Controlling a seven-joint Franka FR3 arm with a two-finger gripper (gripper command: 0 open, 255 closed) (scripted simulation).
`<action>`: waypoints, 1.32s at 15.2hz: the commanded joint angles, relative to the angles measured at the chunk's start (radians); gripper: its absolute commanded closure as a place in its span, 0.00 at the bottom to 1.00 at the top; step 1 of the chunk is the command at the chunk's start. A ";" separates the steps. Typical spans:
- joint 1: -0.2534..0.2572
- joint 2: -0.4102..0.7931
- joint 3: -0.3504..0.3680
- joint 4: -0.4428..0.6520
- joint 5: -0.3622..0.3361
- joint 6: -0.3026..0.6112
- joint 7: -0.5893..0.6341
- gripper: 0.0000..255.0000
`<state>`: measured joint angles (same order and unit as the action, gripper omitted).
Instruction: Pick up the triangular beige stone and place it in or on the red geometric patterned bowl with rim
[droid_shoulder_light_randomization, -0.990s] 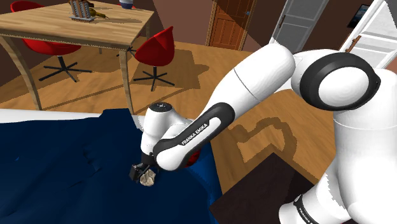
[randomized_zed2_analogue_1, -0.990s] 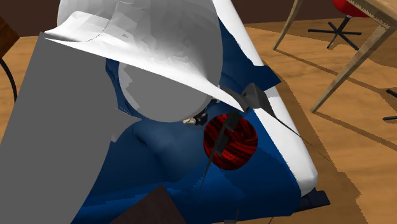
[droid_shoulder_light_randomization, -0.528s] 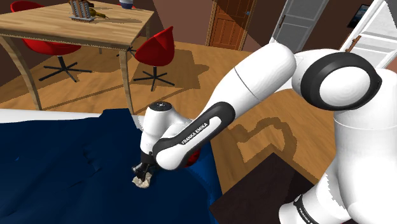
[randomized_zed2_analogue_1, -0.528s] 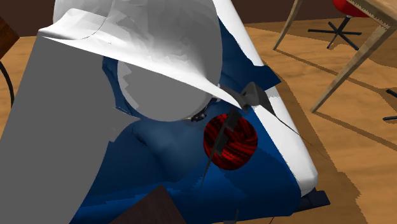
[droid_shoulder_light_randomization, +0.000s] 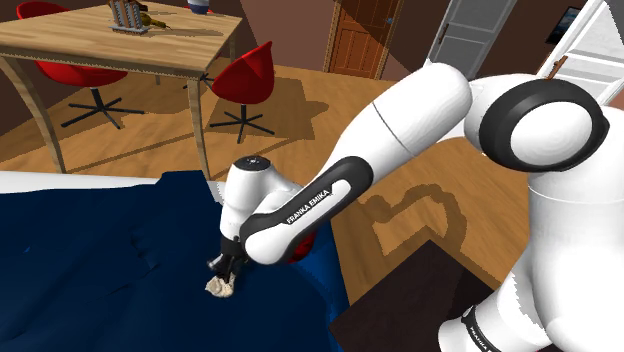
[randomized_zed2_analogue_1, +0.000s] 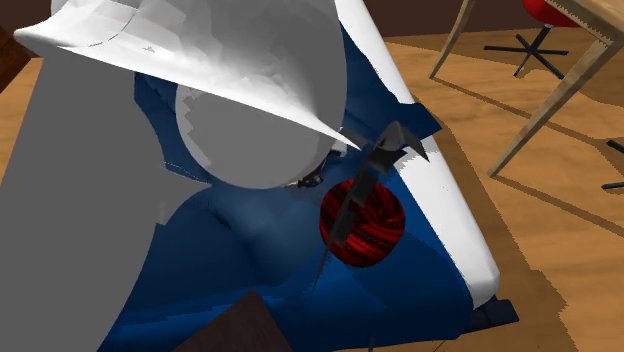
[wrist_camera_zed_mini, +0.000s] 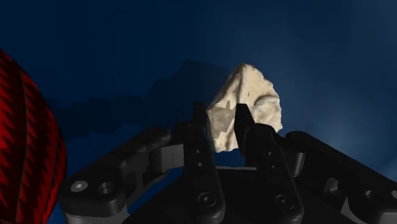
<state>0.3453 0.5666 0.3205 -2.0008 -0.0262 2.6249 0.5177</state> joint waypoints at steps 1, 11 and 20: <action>-0.006 -0.019 0.004 -0.005 0.005 -0.018 -0.002 1.00; 0.129 0.284 -0.039 0.610 -0.090 -0.716 -0.042 0.00; 0.130 0.302 -0.043 0.563 -0.096 -0.651 -0.039 0.00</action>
<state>0.4754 0.8690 0.2774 -1.4364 -0.1217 1.9726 0.4794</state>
